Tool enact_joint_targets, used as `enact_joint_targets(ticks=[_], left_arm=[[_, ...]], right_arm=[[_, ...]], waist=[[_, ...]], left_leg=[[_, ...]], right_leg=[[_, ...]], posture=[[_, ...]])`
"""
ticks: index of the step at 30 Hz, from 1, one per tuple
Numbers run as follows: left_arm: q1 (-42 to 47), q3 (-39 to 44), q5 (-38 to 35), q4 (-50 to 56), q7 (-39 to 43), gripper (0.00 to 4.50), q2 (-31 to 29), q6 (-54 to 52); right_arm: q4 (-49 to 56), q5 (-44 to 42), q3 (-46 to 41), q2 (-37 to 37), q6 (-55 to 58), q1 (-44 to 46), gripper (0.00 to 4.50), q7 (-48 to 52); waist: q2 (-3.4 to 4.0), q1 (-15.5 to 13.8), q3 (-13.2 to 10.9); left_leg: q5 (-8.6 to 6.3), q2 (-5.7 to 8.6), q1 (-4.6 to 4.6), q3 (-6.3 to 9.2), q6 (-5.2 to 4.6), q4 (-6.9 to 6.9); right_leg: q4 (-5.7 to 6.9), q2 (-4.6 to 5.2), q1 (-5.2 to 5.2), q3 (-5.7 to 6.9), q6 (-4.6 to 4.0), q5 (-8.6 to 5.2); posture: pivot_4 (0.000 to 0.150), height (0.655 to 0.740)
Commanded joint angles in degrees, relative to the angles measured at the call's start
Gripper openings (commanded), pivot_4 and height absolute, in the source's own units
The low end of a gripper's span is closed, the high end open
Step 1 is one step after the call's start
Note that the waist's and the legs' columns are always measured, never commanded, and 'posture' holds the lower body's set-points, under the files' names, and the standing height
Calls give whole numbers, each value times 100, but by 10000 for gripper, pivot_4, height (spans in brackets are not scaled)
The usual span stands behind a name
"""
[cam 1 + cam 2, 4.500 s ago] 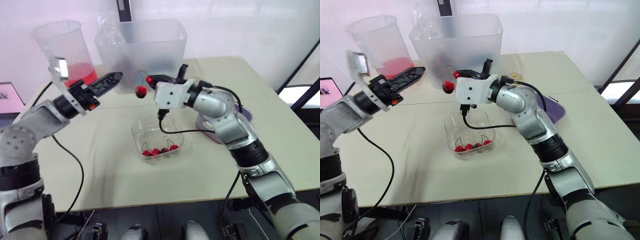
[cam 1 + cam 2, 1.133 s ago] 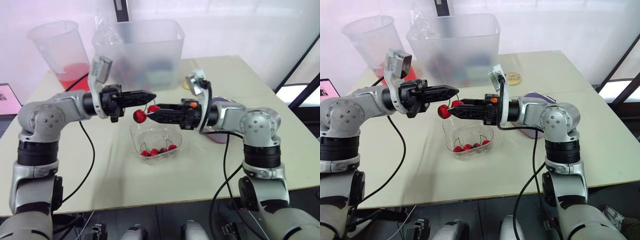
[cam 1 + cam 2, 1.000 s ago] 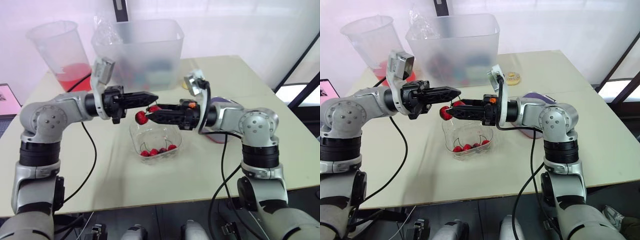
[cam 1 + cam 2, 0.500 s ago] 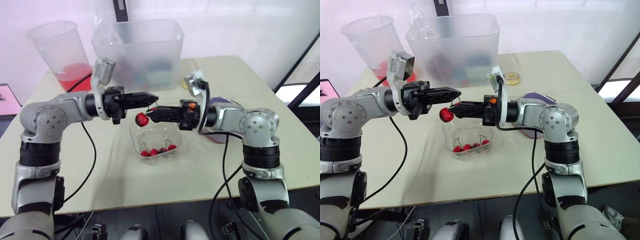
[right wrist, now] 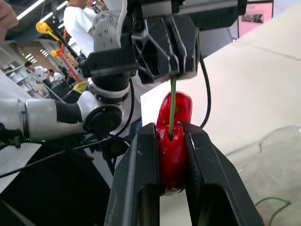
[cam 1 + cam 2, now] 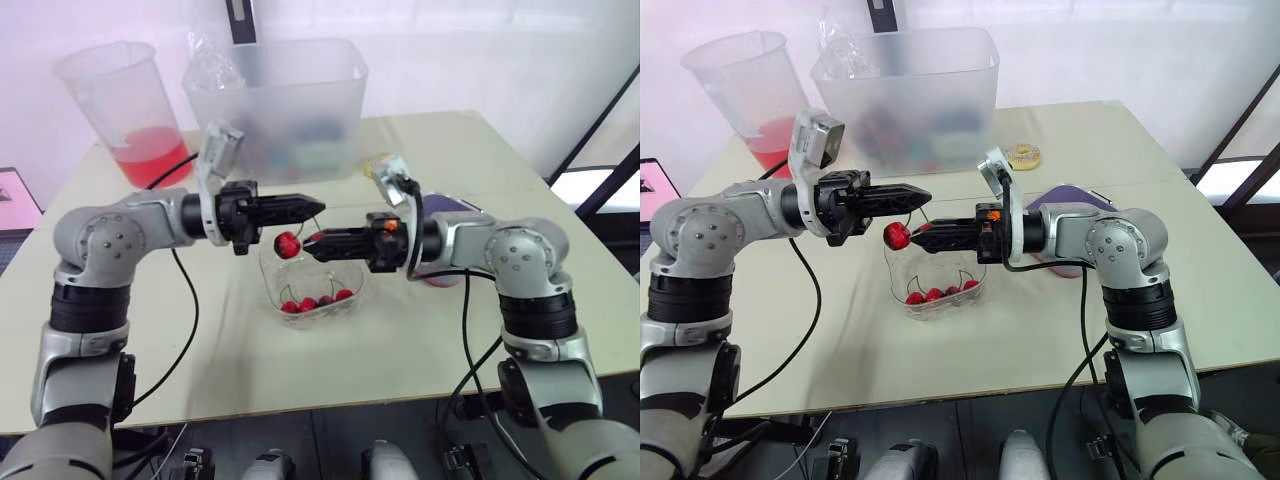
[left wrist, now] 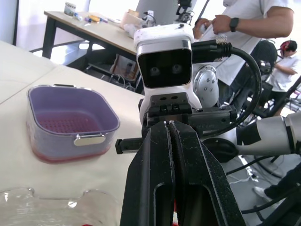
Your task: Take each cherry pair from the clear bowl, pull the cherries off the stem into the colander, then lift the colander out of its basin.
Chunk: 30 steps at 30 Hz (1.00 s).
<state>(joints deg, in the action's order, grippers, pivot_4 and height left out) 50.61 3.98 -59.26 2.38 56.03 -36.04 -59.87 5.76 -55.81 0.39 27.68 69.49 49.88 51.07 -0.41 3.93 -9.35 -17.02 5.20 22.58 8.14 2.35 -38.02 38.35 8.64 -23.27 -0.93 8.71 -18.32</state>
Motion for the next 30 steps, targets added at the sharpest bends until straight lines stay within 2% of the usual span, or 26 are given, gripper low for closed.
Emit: enact_joint_targets(ticks=[1, 8, 13, 18, 22, 30], left_arm=[[195, 381, -54, 69, -71, 0, -63, 106], [168, 443, -61, 113, -139, 0, 0, 60], [142, 505, -98, 152, -227, 0, 11, 52], [23, 658, -158, 271, -442, 0, 41, 59], [-133, 837, -228, 432, -725, 0, 144, 91], [-354, 944, -293, 696, -1015, 0, 269, 118]], right_arm=[[205, 4, 160, 169, 109, -138, 5466, 157], [277, 64, 282, 436, 83, -229, 5466, 357], [-92, 303, 48, 780, -289, -51, 5466, 564], [-1235, 1334, -38, 1448, -1406, 410, 5466, 731], [-2566, 2815, 626, 1958, -2762, 708, 5466, 982], [-4386, 4266, 1196, 1864, -4272, 1075, 5466, 1466]], waist=[[-2, 0, 1], [-2, -6, 1], [-2, -12, 0], [-4, -36, -1], [-5, -40, -1], [-6, 4, -2]], left_leg=[[0, 0, 0, 0, 0, 0], [0, 0, 1, 0, 0, -1], [0, 1, 2, 0, 0, -2], [-1, 4, 3, -2, -1, -3], [-1, 2, 3, -7, -1, -3], [-1, 0, 3, -13, -1, -4]], right_leg=[[0, 0, 0, 0, 0, 0], [-1, 0, 1, 0, 0, 0], [-2, 1, 1, 1, 0, 0], [-3, 2, 1, 0, 0, 0], [-3, 1, 0, 0, 0, 0], [-4, 2, -4, -1, 0, 0]], posture=[[1500, 7400], [1500, 7400], [1500, 7400], [1500, 7400], [1500, 7400], [1500, 7400]])
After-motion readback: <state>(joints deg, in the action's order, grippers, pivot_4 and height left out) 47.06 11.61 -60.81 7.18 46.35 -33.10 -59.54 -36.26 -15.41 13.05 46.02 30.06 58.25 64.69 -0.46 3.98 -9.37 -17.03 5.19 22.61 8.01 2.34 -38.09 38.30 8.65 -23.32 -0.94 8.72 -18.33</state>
